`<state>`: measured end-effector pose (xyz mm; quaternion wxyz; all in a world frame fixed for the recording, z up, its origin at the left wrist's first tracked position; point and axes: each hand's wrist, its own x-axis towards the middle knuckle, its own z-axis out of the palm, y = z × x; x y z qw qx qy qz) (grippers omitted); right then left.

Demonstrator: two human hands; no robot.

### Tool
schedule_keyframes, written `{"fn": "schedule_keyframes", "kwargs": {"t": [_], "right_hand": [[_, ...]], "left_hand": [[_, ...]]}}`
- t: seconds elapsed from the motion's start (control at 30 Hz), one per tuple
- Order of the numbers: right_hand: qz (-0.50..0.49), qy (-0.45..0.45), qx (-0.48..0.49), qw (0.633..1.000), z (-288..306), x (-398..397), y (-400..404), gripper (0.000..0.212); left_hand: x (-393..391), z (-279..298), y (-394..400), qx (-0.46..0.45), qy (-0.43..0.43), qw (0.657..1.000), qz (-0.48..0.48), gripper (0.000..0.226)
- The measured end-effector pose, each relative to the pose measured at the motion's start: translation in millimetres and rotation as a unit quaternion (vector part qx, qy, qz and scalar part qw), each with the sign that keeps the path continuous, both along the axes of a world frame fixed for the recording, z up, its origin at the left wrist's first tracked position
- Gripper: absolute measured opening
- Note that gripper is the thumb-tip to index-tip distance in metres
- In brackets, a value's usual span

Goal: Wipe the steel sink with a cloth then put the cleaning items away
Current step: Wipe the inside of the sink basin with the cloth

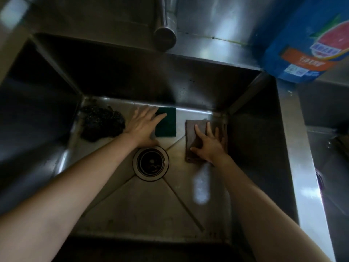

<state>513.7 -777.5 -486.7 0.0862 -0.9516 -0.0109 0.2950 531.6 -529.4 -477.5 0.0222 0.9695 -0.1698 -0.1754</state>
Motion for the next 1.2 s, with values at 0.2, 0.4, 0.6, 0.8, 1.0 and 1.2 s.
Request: {"fn": "schedule_keyframes", "kwargs": {"t": [0.2, 0.4, 0.6, 0.8, 1.0, 1.2], "right_hand": [[0.043, 0.026, 0.008, 0.999, 3, -64, 9, 0.087], [0.129, 0.031, 0.004, 0.991, 4, -77, 13, 0.087], [0.095, 0.030, 0.008, 0.995, 3, -75, 10, 0.089], [0.102, 0.064, -0.003, 0.993, 6, -100, 5, 0.093], [0.079, 0.079, -0.008, 0.994, 10, -87, 1, 0.097], [0.212, 0.067, -0.043, 0.974, 12, -107, 5, 0.095]], "left_hand": [[-23, 9, 16, -0.009, -0.024, 0.999, 0.031, 0.093], [-42, 20, 16, -0.003, -0.013, 1.000, 0.022, 0.089], [-69, 18, 0, -0.006, 0.052, 0.999, -0.011, 0.092], [-88, 13, -18, 0.076, 0.113, 0.990, -0.045, 0.119], [-92, 15, -21, 0.117, 0.115, 0.984, -0.064, 0.120], [-95, 14, -24, 0.135, 0.110, 0.982, -0.068, 0.121]]}}
